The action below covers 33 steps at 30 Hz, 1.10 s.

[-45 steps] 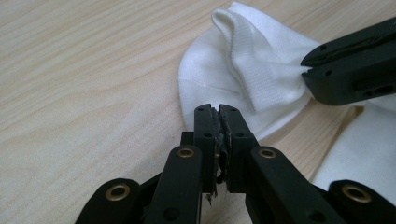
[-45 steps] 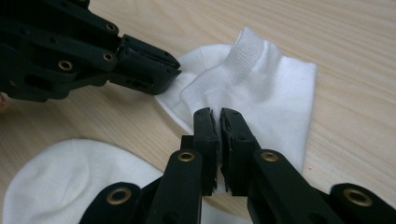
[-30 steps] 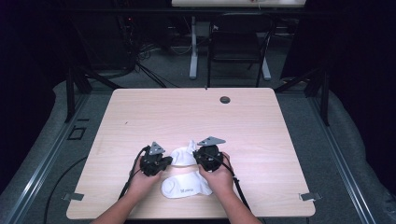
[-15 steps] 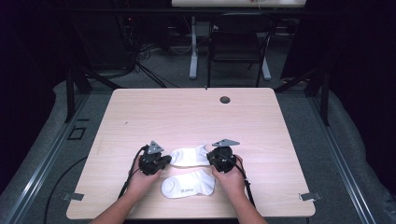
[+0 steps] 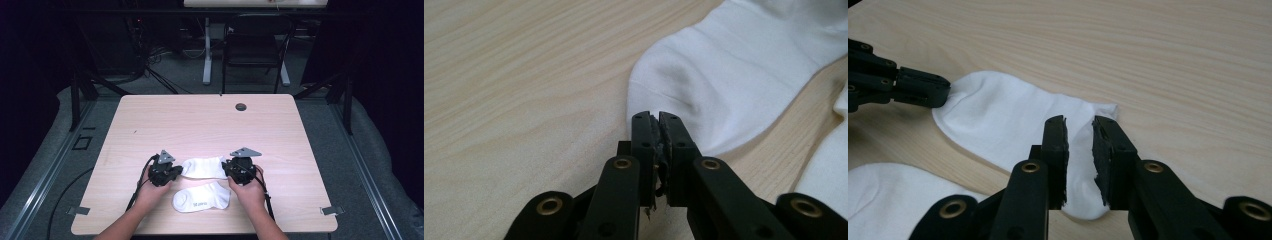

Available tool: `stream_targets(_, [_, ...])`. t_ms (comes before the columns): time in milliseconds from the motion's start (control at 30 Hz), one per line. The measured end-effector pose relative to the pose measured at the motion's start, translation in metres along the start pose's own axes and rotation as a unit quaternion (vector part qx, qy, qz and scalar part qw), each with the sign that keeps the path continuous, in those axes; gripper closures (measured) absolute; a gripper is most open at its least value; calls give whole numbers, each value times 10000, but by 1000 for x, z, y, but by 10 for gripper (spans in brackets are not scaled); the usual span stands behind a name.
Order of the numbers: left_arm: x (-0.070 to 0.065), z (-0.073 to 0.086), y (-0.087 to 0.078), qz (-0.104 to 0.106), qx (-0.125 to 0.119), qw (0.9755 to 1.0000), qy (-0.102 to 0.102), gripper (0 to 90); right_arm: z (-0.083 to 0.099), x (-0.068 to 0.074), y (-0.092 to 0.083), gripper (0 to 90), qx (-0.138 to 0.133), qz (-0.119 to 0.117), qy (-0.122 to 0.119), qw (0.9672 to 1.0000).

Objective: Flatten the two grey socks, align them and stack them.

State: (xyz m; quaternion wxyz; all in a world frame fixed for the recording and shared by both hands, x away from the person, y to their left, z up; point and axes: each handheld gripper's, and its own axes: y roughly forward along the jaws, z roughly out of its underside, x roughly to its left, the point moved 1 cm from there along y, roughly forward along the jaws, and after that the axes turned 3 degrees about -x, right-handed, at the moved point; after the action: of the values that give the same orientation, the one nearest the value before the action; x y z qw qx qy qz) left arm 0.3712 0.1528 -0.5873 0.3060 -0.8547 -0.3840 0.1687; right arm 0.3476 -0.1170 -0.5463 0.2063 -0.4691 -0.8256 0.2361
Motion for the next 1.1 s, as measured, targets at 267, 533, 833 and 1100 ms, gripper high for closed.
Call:
stream_targets(267, [1,0,1,47,-17,10000,-8,859,8,0,28,744,314,-67,-96,9994])
stream_targets(533, [2,0,0,53,-23,10000,-19,858,16,-15,37,765,610,264,15,9978])
stream_targets(833, [3,0,0,70,-26,9999,-75,828,18,-21,31,758,627,262,134,9976])
stream_targets(1100, [5,-7,-6,54,-90,9999,-130,744,7,-21,21,737,394,146,162,9990])
